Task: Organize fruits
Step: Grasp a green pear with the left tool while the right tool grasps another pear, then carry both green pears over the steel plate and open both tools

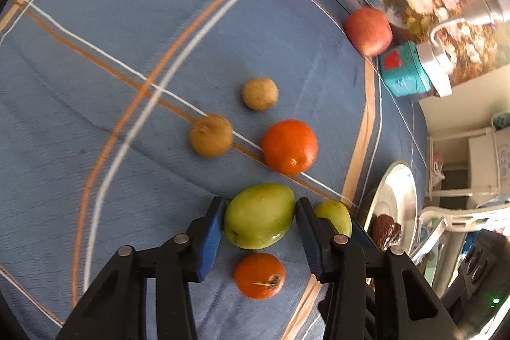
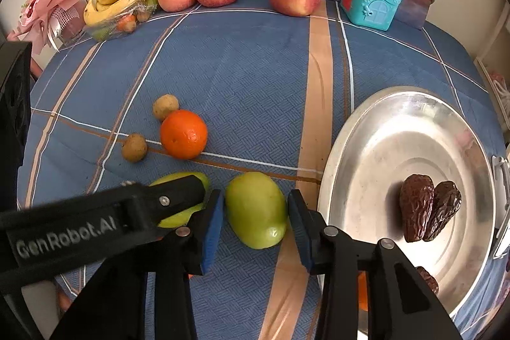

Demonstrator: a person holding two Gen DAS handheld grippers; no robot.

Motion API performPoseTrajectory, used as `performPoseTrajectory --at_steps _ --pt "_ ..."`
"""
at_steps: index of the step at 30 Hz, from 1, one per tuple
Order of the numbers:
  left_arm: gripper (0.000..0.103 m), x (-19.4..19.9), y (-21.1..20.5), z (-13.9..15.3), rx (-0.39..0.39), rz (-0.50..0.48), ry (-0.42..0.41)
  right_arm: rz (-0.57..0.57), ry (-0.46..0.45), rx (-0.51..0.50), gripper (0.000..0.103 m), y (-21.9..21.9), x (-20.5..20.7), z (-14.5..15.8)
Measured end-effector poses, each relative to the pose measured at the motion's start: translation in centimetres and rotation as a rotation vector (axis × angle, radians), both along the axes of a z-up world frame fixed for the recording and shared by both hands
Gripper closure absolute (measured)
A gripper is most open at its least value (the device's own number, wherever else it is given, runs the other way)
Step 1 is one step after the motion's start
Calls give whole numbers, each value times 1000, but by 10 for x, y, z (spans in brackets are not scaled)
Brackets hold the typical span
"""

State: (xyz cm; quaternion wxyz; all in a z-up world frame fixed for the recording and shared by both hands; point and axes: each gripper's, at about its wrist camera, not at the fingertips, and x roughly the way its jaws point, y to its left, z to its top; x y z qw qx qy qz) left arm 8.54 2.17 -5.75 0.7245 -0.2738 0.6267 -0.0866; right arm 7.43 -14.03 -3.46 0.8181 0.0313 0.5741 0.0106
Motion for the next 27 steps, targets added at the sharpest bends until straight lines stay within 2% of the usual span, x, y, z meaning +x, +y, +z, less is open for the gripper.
performPoseTrajectory --at_steps 8,17,27 --pt "55 1 24 11 -44 77 -27 -11 3 13 61 -1 -1 0" --pt "55 2 25 21 -52 81 -80 -3 -24 61 61 0 -3 12" --pt "55 3 19 23 -61 75 -96 6 -90 87 61 2 -8 33"
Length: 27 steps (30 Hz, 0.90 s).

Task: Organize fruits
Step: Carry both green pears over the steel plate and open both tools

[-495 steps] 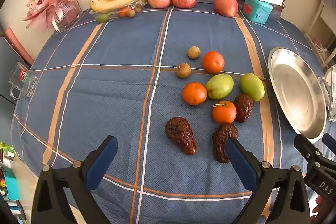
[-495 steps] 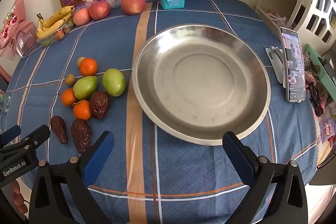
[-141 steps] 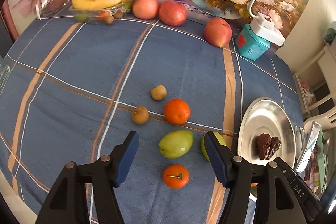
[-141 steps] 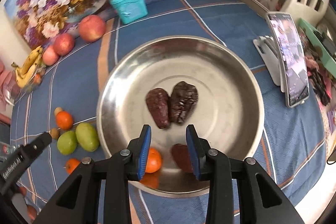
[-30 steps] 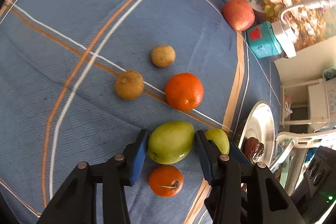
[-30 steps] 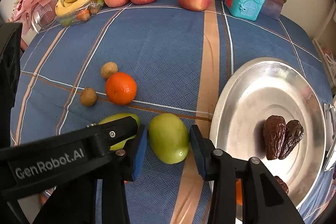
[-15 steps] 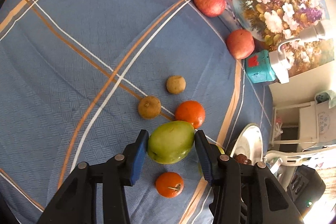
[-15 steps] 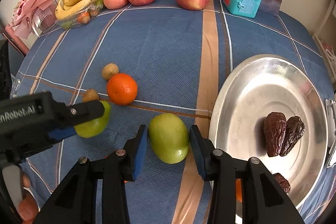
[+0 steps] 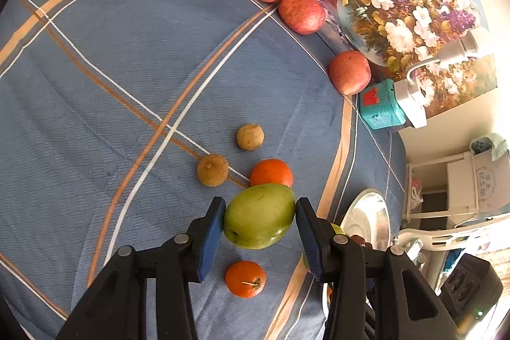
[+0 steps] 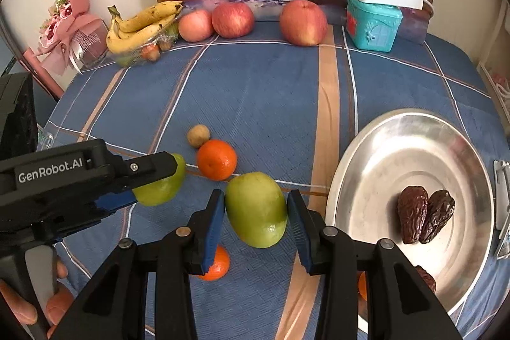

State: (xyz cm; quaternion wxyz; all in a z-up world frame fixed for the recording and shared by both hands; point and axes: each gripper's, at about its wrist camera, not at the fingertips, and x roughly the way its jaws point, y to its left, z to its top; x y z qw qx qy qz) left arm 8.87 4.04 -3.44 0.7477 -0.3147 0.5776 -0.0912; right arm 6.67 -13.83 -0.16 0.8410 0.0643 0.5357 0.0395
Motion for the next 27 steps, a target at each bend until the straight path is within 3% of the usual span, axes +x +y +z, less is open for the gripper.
performPoseTrajectory --at_steps 16,22,27 --pt "55 -4 -43 14 29 -123 -57 -49 -14 18 61 -20 -6 4" --pt "55 -11 -88 22 15 -246 -91 -189 -28 27 61 -64 -15 14" --pt "55 -22 -127 27 -2 -343 -124 -388 -4 -8 61 -118 -35 13"
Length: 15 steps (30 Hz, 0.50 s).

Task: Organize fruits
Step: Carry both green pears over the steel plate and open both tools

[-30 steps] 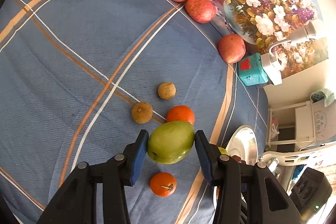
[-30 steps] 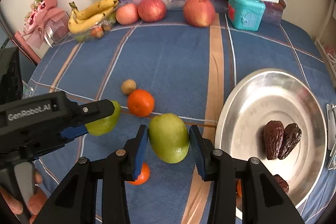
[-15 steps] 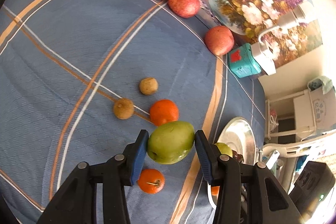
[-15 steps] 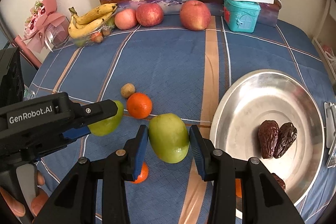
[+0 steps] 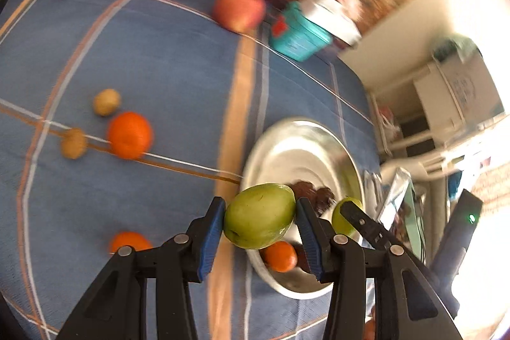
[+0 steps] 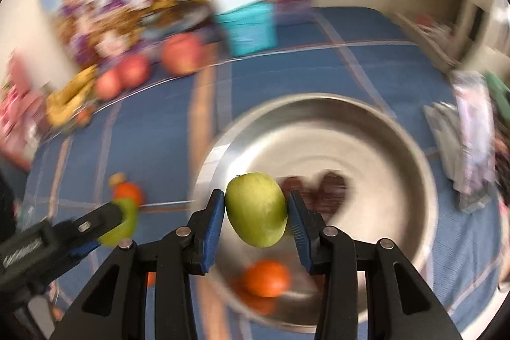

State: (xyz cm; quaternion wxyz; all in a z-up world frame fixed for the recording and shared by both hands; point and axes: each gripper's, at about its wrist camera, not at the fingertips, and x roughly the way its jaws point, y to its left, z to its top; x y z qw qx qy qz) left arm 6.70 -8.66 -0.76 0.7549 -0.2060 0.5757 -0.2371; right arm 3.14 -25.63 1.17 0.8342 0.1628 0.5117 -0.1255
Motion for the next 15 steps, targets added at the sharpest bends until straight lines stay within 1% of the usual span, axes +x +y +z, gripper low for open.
performPoseTrajectory --at_steps 3,7,10,15 --pt "55 -6 -19 1 -8 -51 -20 -107 24 9 61 -31 -12 -4" --pt "55 -8 -33 -2 -13 -82 -40 -203 35 42 61 -61 -26 -11" --pt "55 -9 -37 -3 -7 -89 -50 -227 36 40 61 -70 -31 -12" --pt "55 -9 -38 -6 -5 -96 -50 -219 45 34 61 -69 -30 -14"
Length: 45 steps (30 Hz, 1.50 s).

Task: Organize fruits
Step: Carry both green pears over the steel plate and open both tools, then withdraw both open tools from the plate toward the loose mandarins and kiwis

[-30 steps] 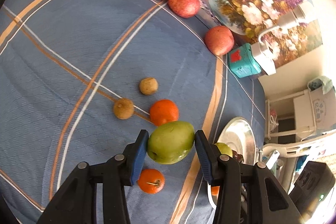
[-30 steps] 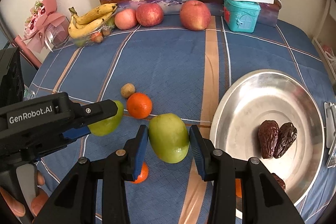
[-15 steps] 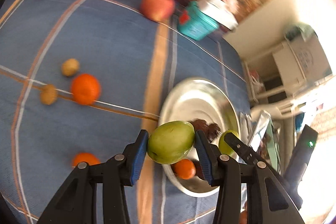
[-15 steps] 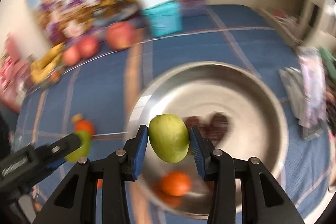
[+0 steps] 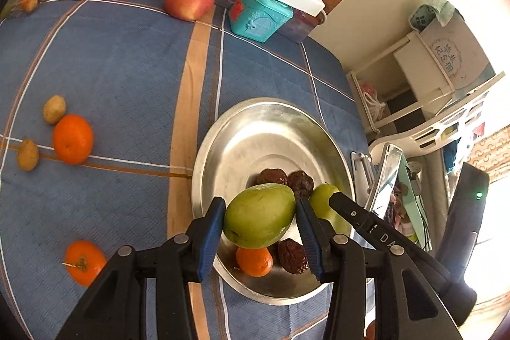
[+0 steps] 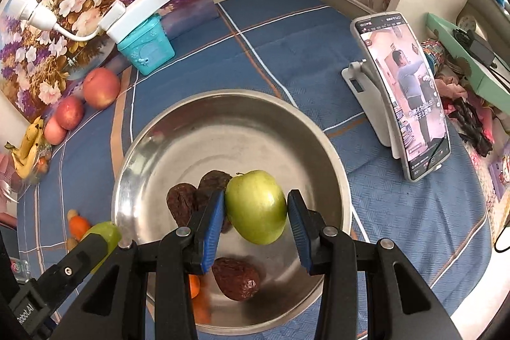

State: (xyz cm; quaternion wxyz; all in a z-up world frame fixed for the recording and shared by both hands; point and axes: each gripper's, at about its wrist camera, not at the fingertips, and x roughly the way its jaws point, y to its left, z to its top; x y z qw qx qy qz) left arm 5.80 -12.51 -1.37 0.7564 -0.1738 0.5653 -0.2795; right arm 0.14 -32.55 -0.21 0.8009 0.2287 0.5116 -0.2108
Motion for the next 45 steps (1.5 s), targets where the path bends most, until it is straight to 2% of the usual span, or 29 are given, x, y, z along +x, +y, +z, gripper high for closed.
performPoseTrajectory --at_steps 13,18,22,26,29,35,45 --pt "51 2 2 -3 13 12 4 36 15 -13 61 7 5 2" --pt "51 4 7 -4 44 30 5 47 24 -11 61 9 6 2" --pt "42 6 15 -6 104 62 1 54 30 -12 61 9 9 1" --pt "34 11 29 -6 213 125 2 64 40 -15 61 12 11 -1" --pt "34 14 43 -8 295 173 1 80 47 -22 61 16 13 -2" --pt "33 19 73 -1 407 253 -31 143 49 -49 61 34 18 1" --pt "28 19 90 15 436 301 -76 256 10 -51 61 70 24 16"
